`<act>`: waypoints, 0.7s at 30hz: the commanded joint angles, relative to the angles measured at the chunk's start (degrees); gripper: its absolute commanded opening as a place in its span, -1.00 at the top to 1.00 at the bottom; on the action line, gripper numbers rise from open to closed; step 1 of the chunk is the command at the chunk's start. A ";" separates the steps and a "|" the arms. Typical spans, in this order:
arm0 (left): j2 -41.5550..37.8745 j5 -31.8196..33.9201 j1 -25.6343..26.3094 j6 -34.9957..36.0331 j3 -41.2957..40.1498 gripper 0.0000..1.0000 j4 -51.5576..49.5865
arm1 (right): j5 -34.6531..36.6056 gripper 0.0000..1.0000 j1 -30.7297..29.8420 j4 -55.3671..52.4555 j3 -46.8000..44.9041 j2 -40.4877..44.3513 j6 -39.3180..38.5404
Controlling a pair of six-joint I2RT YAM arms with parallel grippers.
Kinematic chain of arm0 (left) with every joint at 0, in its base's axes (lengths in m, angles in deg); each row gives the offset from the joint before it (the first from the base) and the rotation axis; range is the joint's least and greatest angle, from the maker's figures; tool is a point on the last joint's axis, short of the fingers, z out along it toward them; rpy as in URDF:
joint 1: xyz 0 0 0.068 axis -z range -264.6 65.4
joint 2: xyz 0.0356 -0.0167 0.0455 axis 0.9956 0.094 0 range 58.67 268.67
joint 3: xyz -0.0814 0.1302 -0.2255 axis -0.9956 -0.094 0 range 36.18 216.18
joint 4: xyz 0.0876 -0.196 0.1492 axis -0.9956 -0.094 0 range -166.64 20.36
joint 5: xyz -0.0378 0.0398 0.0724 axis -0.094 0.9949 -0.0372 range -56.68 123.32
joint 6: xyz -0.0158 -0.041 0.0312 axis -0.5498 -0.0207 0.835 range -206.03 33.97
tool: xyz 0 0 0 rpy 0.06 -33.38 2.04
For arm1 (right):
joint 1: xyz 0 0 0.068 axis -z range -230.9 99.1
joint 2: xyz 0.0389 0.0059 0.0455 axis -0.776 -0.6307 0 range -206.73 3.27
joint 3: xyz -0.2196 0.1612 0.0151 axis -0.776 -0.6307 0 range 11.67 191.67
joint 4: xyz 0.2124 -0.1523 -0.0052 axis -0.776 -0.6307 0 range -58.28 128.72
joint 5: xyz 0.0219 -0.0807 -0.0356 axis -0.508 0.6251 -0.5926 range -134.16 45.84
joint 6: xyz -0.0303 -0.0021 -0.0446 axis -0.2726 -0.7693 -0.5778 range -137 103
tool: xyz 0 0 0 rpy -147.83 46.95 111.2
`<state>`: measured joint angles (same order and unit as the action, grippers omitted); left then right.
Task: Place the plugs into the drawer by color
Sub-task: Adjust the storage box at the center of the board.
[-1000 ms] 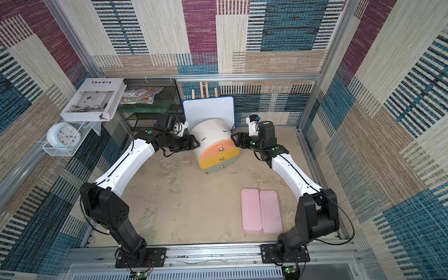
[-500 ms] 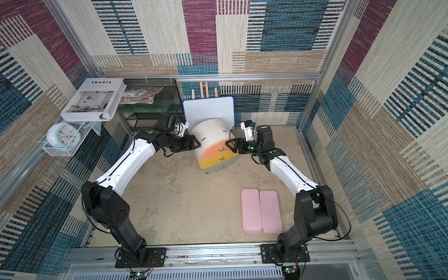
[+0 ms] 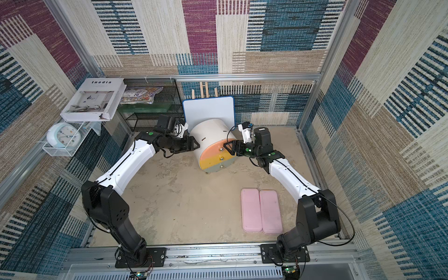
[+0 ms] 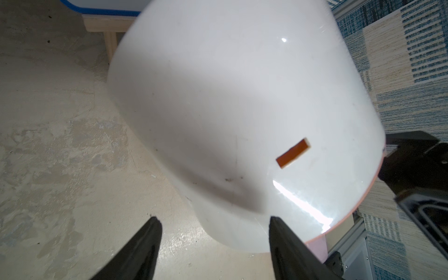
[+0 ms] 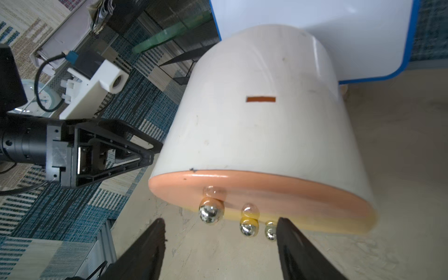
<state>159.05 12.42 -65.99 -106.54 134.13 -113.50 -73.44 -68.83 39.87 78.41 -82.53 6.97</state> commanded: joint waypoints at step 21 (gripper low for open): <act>-1.12 -5.76 0.02 -3.69 -1.91 -0.49 4.56 | -19.16 -0.72 5.78 8.72 3.84 -9.94 2.73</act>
<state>157.58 8.72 -65.95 -109.49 131.81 -110.59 -89.53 -62.10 45.90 83.30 -93.24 8.43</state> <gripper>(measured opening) 0.746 0.861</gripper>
